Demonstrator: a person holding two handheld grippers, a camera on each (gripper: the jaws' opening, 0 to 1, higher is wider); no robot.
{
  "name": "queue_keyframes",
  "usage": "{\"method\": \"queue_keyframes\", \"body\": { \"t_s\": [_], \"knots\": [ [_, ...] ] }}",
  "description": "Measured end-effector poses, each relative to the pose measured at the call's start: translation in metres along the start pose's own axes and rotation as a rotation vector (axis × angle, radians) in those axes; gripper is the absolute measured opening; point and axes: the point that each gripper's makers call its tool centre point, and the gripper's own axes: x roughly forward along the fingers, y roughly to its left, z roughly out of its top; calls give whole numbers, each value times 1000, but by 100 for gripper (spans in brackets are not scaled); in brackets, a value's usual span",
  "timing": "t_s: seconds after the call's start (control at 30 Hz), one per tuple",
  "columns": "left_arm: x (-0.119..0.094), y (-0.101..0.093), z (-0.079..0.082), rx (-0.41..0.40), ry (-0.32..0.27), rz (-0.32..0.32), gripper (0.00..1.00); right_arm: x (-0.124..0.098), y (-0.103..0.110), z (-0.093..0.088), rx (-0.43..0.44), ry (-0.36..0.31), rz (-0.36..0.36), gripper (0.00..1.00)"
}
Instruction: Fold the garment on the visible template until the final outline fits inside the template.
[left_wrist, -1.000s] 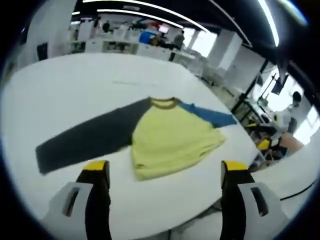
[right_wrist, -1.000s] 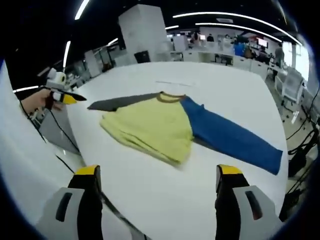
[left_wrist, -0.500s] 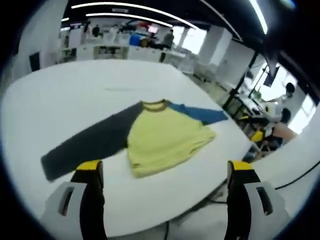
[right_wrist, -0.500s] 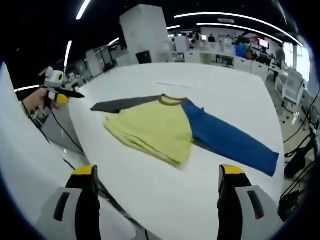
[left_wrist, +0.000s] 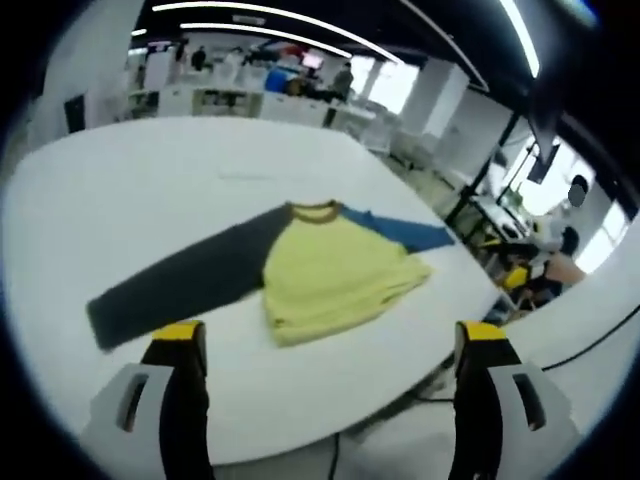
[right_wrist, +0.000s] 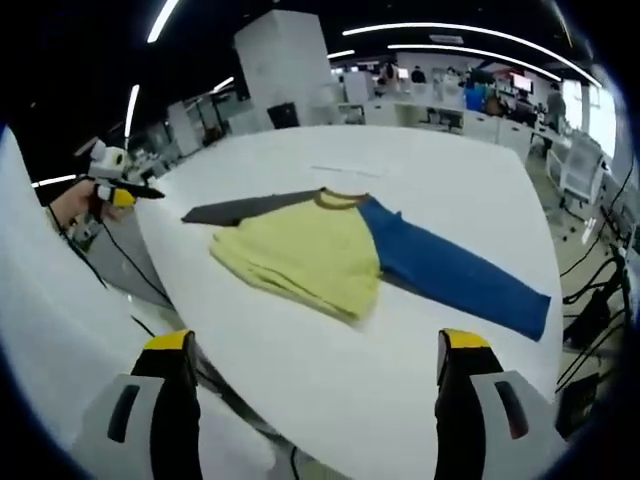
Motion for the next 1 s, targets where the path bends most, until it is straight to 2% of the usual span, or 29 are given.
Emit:
{"method": "queue_keyframes", "body": {
  "t_s": [0.4, 0.67, 0.87, 1.0],
  "knots": [
    [4, -3, 0, 12, 4, -7, 99, 4, -1, 2, -16, 5, -6, 99],
    [14, 5, -9, 34, 31, 16, 99, 11, -12, 0, -4, -18, -47, 87],
    [26, 13, -18, 59, 64, 32, 93, 20, -18, -3, 14, -22, -61, 81],
    [35, 19, -21, 23, 66, 34, 89, 27, -25, -4, 17, -24, -82, 77]
  ]
}}
